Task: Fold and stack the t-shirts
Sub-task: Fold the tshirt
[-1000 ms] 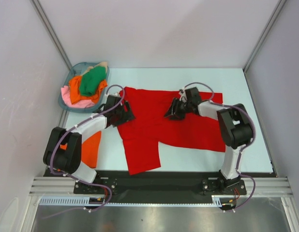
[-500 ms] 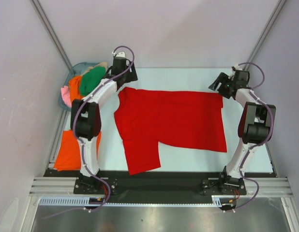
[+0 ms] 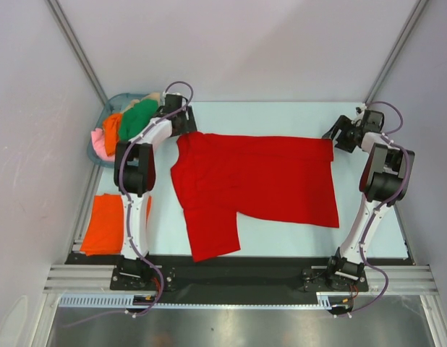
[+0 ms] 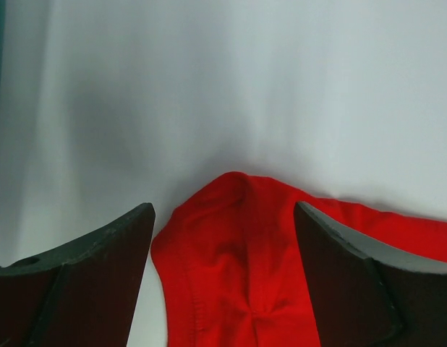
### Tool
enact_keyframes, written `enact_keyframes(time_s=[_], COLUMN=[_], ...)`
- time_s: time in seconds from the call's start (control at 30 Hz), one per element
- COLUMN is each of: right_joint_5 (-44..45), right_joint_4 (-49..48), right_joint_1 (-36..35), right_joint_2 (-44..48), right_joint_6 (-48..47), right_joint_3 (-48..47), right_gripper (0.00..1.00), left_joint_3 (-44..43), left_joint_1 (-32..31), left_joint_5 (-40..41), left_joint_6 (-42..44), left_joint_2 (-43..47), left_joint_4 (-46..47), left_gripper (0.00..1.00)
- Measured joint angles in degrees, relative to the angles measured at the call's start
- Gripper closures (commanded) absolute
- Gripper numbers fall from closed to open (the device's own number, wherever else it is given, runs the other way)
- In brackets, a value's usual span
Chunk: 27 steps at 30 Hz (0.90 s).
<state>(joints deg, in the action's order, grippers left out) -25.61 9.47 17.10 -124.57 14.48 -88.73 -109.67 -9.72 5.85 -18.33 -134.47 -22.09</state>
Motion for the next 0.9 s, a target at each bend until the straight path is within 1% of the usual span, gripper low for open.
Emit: enact_keyframes(time_s=[0.07, 0.17, 0.2, 0.27, 0.3, 0.37, 0.4, 0.43, 0.47, 0.5, 0.53, 0.57, 0.6, 0.63, 0.67, 0.7, 0.73, 0.9], right_joint_5=[-1.25, -3.06, -3.58, -4.22, -4.20, -3.89, -3.74, -3.65, -3.43, -3.13, -2.84, -2.58, -2.27, -2.16, -2.23, -1.95, -1.81, 1.36], right_joint_4=[-0.11, 0.11, 0.11, 0.17, 0.26, 0.87, 1.09, 1.16, 1.27, 1.42, 1.60, 1.81, 2.19, 2.23, 2.19, 2.12, 2.16, 2.21], right_joint_1=[0.00, -0.24, -0.28, -0.37, -0.44, -0.55, -0.55, -0.59, -0.66, -0.70, -0.76, -0.76, -0.76, -0.83, -0.81, -0.83, -0.90, -1.70], right_joint_2=[-0.39, -1.68, -2.29, -3.06, -3.30, -3.39, -3.39, -3.39, -3.39, -3.39, -3.41, -3.61, -3.98, -4.44, -5.07, -5.49, -5.77, -6.16], right_joint_6=[-0.02, 0.00, 0.04, 0.00, -0.02, -0.13, -0.26, -0.39, -0.63, -0.79, -0.87, -1.22, -1.31, -1.05, -0.98, -0.66, -0.39, 1.31], right_joint_3=[-0.37, -1.36, -1.84, -2.91, -3.17, -3.54, -3.54, -3.56, -3.56, -3.58, -3.63, -3.78, -4.00, -4.20, -4.66, -5.05, -5.31, -6.34], right_gripper=[0.26, 0.31, 0.31, 0.32, 0.32, 0.33, 0.34, 0.37, 0.39, 0.44, 0.56, 0.62, 0.70, 0.80, 0.85, 0.92, 1.00, 1.00], left_joint_3=[-0.68, -2.60, -3.43, -4.87, -5.79, -8.11, -8.61, -8.94, -9.44, -9.88, -10.21, -10.69, -11.04, -11.34, -11.74, -12.28, -12.70, -13.20], left_joint_1=[0.66, 1.97, 2.45, 3.32, 3.72, 4.33, 4.61, 4.83, 5.11, 5.38, 5.53, 5.75, 5.97, 6.23, 6.47, 6.75, 6.91, 7.30], left_joint_5=[-1.44, -4.87, -5.90, -7.69, -8.46, -9.70, -10.29, -10.75, -11.19, -11.65, -12.13, -12.57, -13.05, -13.62, -14.08, -14.67, -15.13, -16.44], left_joint_6=[-1.86, -4.92, -5.86, -7.37, -8.15, -9.27, -9.77, -10.32, -10.86, -11.52, -11.96, -12.59, -13.25, -13.90, -14.36, -14.73, -15.17, -16.83], left_joint_2=[-0.26, -1.51, -2.29, -3.89, -4.87, -5.95, -6.36, -6.80, -7.06, -7.39, -7.72, -8.09, -8.41, -8.72, -9.09, -9.53, -9.88, -10.56], left_joint_4=[-0.46, -1.03, -1.27, -1.62, -1.95, -2.56, -2.84, -2.99, -3.30, -3.72, -3.93, -4.24, -4.39, -4.63, -4.87, -5.03, -5.05, -3.67], left_gripper=[0.20, 0.27, 0.31, 0.34, 0.37, 0.39, 0.44, 0.46, 0.54, 0.60, 0.65, 0.70, 0.80, 0.81, 0.87, 0.98, 1.00, 1.00])
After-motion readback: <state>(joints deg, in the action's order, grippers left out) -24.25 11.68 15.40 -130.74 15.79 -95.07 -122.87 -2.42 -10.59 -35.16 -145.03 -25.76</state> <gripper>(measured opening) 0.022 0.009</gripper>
